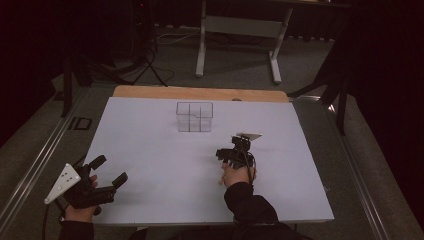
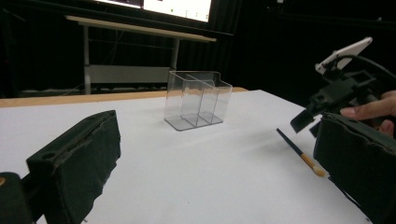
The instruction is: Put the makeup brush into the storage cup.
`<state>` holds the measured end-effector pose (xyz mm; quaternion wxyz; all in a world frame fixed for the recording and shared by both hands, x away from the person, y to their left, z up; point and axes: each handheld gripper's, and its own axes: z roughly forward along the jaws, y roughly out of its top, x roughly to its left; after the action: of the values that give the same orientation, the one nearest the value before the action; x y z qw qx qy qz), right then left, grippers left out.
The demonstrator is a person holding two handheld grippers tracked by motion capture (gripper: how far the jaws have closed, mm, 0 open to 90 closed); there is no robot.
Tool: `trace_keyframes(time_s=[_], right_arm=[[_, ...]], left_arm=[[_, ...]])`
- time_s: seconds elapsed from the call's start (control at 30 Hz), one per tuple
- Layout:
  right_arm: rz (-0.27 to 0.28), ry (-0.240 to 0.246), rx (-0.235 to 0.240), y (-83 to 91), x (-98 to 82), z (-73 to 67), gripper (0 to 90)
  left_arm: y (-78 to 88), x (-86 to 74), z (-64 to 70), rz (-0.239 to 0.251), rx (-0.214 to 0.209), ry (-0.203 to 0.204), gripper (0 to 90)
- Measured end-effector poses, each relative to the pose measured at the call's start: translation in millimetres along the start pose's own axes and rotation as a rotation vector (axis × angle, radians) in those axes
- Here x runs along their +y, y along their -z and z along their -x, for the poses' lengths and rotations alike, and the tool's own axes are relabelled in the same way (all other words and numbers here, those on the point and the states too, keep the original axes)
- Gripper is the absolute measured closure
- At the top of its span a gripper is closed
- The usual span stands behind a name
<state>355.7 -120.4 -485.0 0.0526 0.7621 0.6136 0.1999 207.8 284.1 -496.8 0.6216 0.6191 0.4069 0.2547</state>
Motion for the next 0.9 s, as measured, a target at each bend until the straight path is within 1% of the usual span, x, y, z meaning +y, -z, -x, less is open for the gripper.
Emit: trace_keyframes(time_s=[0.03, 0.07, 0.13, 0.17, 0.27, 0.37, 0.5, 0.6, 0.63, 0.67, 0.73, 0.83, 0.9], right_arm=[[-0.007, 0.002, -0.005, -2.0, -0.2, -1.2, 28.5], [-0.015, -0.006, -0.005, -3.8, -0.5, -1.9, 29.0], [-0.025, -0.011, -0.021, -8.0, -1.7, -3.6, 30.7], [-0.027, -0.024, -0.024, -10.0, -2.1, -3.4, 31.9], [-0.025, -0.066, -0.043, -14.2, -2.8, -1.8, 39.1], [-0.019, -0.075, -0.065, -17.1, -3.3, -2.7, 44.1], [-0.037, -0.094, -0.068, -20.7, -5.2, -3.4, 50.5], [-0.059, -0.087, -0.077, -26.4, -7.5, -0.9, 57.3], [-0.062, -0.087, -0.081, -27.0, -8.1, -0.4, 58.9], [-0.06, -0.074, -0.084, -27.0, -8.1, -0.7, 59.9], [-0.063, -0.066, -0.088, -27.4, -7.8, -0.6, 62.3], [-0.061, -0.031, -0.112, -27.6, -8.8, -2.1, 67.1], [-0.062, -0.01, -0.128, -27.5, -9.2, -1.9, 73.2]], left_arm=[[0.3, -0.1, -0.3, 0.004, 0.0, 0.008, 0.9], [0.5, -0.2, -0.5, 0.006, -0.002, 0.011, 0.9], [0.6, -0.4, -0.6, 0.003, -0.003, 0.008, 0.9], [0.5, -0.5, -0.4, 0.003, -0.003, 0.008, 0.9], [0.1, -0.4, -0.3, 0.001, -0.007, 0.007, 0.9], [-0.4, -0.3, -0.3, 0.001, -0.003, 0.006, 0.9], [0.4, 0.0, -1.0, 0.009, 0.005, 0.01, 0.8], [1.9, 0.6, -2.1, 0.017, 0.01, 0.019, 0.8], [2.4, 0.7, -2.5, 0.018, 0.014, 0.018, 0.9], [2.8, 0.8, -2.8, 0.02, 0.017, 0.019, 0.9], [3.0, 0.6, -3.8, 0.024, 0.022, 0.024, 0.9], [3.8, 0.7, -4.6, 0.028, 0.029, 0.03, 0.9], [4.4, 0.9, -4.9, 0.031, 0.03, 0.031, 0.9]])
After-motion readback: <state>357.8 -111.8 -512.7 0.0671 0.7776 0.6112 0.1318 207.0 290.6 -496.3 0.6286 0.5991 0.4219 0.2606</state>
